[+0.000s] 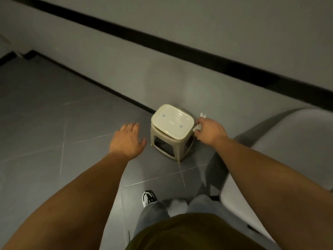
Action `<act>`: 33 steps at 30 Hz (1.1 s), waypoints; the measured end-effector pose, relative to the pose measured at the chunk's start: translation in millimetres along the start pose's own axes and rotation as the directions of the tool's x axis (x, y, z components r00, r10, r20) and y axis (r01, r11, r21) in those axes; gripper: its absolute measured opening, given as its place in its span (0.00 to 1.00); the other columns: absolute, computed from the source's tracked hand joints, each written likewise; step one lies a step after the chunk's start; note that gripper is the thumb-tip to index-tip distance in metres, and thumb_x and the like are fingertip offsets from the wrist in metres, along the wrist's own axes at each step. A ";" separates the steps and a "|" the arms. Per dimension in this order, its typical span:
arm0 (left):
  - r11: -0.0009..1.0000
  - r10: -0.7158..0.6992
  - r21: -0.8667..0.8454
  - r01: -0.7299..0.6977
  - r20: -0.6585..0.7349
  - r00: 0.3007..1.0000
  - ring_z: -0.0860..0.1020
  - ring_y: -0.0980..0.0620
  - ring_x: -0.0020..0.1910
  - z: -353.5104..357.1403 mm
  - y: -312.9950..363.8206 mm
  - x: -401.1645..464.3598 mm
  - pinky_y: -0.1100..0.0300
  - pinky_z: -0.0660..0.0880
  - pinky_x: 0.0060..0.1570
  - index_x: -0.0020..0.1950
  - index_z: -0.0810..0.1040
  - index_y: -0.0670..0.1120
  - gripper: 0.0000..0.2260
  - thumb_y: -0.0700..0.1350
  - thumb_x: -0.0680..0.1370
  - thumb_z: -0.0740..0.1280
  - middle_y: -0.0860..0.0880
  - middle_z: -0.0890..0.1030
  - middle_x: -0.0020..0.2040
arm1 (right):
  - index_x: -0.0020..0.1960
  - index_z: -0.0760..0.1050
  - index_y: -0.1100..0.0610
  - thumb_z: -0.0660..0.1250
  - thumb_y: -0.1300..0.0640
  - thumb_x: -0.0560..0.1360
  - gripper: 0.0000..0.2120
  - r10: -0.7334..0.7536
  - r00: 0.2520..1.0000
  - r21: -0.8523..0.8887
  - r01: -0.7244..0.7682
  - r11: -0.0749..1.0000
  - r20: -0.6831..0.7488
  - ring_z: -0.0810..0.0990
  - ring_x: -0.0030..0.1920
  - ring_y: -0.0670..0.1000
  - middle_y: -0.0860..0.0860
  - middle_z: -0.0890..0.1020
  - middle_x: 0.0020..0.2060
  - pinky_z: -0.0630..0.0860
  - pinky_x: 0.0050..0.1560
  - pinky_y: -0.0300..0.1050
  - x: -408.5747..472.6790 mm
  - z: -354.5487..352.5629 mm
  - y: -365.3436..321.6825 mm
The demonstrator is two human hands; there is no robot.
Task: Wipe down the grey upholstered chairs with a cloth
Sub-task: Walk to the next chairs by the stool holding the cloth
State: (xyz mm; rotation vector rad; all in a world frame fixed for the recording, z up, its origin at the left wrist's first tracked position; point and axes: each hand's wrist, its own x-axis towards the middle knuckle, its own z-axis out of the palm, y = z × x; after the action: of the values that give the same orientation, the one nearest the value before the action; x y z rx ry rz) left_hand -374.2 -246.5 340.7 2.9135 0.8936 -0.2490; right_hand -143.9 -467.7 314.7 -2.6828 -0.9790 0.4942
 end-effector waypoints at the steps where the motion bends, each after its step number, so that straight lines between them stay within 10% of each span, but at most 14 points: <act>1: 0.999 0.038 0.006 -0.038 0.026 0.999 0.66 0.44 0.75 -1.3 -8.1 14.9 0.46 0.67 0.71 0.79 0.63 0.47 0.31 0.62 0.81 0.59 0.45 0.70 0.76 | 0.65 0.71 0.50 0.63 0.49 0.75 0.19 0.022 1.000 0.000 -0.022 1.000 -0.002 0.78 0.54 0.57 0.55 0.78 0.58 0.74 0.52 0.48 -0.2 2.6 -8.1; 15: 0.843 0.536 0.009 -0.537 0.055 0.842 0.70 0.45 0.71 -11.9 49.2 158.5 0.47 0.69 0.68 0.77 0.66 0.46 0.29 0.60 0.81 0.61 0.46 0.73 0.73 | 0.65 0.71 0.48 0.65 0.49 0.76 0.18 0.371 0.921 0.182 -0.347 0.920 -0.120 0.78 0.49 0.52 0.52 0.79 0.57 0.75 0.49 0.45 19.5 2.1 3.6; 33: 0.735 0.660 0.001 -0.678 0.227 0.716 0.66 0.45 0.75 56.7 46.1 278.9 0.47 0.66 0.72 0.78 0.65 0.47 0.29 0.61 0.81 0.60 0.46 0.70 0.76 | 0.65 0.71 0.47 0.65 0.49 0.75 0.19 0.488 0.872 0.273 -0.479 0.834 0.041 0.79 0.54 0.55 0.52 0.78 0.59 0.77 0.53 0.49 145.1 83.7 5.8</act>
State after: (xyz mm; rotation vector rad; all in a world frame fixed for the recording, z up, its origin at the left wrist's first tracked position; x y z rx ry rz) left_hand -128.0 -138.7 236.4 2.9667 -0.2481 -0.5248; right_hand -69.3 -367.5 203.0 -2.6472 -0.1776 0.6282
